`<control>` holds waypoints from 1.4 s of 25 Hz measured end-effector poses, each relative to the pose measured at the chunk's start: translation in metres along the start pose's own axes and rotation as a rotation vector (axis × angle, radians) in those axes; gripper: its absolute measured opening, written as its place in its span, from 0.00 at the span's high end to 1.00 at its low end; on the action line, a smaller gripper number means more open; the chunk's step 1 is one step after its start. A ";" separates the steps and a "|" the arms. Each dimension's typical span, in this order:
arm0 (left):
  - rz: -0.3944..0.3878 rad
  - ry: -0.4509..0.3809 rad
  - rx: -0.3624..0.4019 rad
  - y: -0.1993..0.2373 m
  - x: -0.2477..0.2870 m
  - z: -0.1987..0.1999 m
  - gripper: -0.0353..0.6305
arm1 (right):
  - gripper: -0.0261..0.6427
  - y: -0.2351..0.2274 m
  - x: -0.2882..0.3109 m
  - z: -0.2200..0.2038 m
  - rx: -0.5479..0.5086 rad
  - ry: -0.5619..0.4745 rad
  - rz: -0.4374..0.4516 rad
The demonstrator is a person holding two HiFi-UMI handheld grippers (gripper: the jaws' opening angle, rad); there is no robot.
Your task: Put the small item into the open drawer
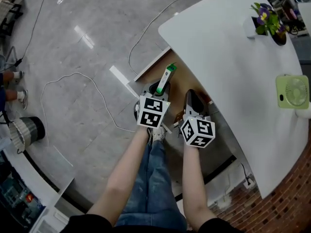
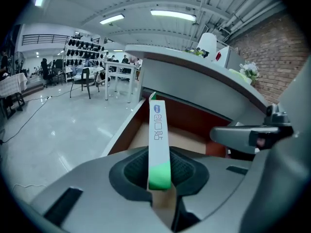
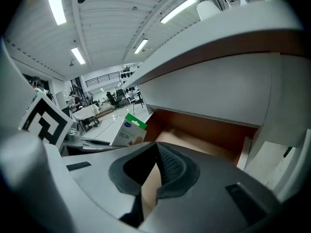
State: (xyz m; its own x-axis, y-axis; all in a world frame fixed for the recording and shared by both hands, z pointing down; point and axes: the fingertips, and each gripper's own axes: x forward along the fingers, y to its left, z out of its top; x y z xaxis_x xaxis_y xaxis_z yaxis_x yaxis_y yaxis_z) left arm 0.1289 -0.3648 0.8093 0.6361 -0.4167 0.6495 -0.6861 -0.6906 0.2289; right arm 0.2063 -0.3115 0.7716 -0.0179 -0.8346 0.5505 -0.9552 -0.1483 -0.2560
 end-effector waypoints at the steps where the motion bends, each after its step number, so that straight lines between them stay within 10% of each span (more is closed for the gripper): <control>1: 0.000 0.013 -0.004 0.000 0.008 -0.002 0.82 | 0.96 -0.002 0.002 -0.002 0.001 0.003 -0.005; 19: -0.058 0.342 -0.013 -0.020 0.080 -0.067 0.81 | 0.96 -0.026 0.007 -0.008 0.009 0.018 -0.023; 35: -0.073 0.285 -0.039 -0.026 0.082 -0.057 0.54 | 0.96 -0.031 0.003 -0.005 0.025 0.012 -0.007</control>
State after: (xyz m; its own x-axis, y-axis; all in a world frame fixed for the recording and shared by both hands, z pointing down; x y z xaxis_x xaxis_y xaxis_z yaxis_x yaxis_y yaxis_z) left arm 0.1786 -0.3474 0.8976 0.5633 -0.1800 0.8064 -0.6588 -0.6869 0.3068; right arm 0.2342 -0.3065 0.7849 -0.0154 -0.8270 0.5621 -0.9477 -0.1672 -0.2720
